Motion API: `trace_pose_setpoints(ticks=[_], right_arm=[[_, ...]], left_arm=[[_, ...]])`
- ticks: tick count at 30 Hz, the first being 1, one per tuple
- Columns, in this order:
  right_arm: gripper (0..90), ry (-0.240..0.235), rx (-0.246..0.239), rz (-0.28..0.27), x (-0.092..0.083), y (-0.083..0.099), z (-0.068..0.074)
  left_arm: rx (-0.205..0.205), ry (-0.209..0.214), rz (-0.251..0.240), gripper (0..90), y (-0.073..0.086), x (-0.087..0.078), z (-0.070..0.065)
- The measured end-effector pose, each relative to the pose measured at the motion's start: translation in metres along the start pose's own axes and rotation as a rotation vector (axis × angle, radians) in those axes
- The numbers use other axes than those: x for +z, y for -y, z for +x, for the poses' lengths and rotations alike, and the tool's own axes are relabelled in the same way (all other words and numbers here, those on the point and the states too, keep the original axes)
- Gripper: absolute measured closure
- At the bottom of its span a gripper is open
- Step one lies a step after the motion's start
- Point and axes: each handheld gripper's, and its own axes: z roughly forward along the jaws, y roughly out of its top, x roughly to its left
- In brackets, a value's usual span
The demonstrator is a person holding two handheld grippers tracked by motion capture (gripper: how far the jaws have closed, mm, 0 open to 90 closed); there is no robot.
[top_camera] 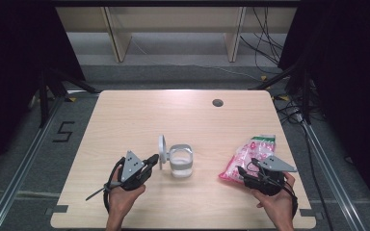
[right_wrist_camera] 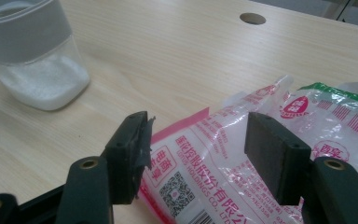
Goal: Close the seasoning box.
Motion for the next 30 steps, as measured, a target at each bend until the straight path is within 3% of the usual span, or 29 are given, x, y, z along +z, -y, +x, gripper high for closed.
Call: trace_pose_setpoints(ticks=[5,6,9,12,13,15,20,21,22,23,27,28,30], right_arm=[[38.5,-0.010,-0.008,0.006,0.000,0.001,0.002],[37.9,-0.002,0.011,0.016,0.001,0.002,0.005],[37.6,-0.018,-0.015,0.013,0.001,0.002,0.004],[37.2,-0.019,0.006,0.013,0.001,0.003,0.007],[37.1,-0.021,-0.022,0.007,0.001,0.003,0.005],[36.9,-0.021,-0.026,0.005,0.000,0.004,0.006],[36.9,-0.043,-0.012,0.022,0.000,0.005,0.008],[36.9,-0.032,-0.010,0.024,-0.001,0.005,0.009],[37.0,-0.030,-0.034,0.021,-0.001,0.005,0.008],[37.0,-0.051,-0.002,0.015,0.000,0.005,0.010],[37.0,-0.050,-0.011,0.022,0.000,0.006,0.011],[37.0,-0.045,0.012,0.028,-0.001,0.006,0.013],[37.0,-0.044,-0.013,0.030,-0.001,0.006,0.012]], left_arm=[[0.014,0.010,0.003,89.4,-0.004,0.001,-0.002],[0.010,0.013,-0.002,89.4,-0.005,0.002,-0.002],[0.014,0.017,0.001,89.4,-0.006,0.003,-0.004],[0.019,0.018,-0.003,89.3,-0.008,0.003,-0.005],[0.020,0.019,-0.003,89.3,-0.008,0.003,-0.005],[0.023,0.020,-0.006,89.3,-0.009,0.004,-0.005],[0.021,0.023,-0.007,89.4,-0.010,0.003,-0.007],[0.024,0.023,-0.008,89.3,-0.011,0.003,-0.007],[0.061,0.031,-0.022,89.4,-0.012,0.004,-0.005],[0.057,0.030,-0.024,89.4,-0.012,0.004,-0.006],[0.061,0.037,-0.028,89.4,-0.013,0.006,-0.009],[0.066,0.040,-0.027,89.4,-0.014,0.006,-0.010],[0.073,0.044,-0.026,89.4,-0.015,0.007,-0.012]])
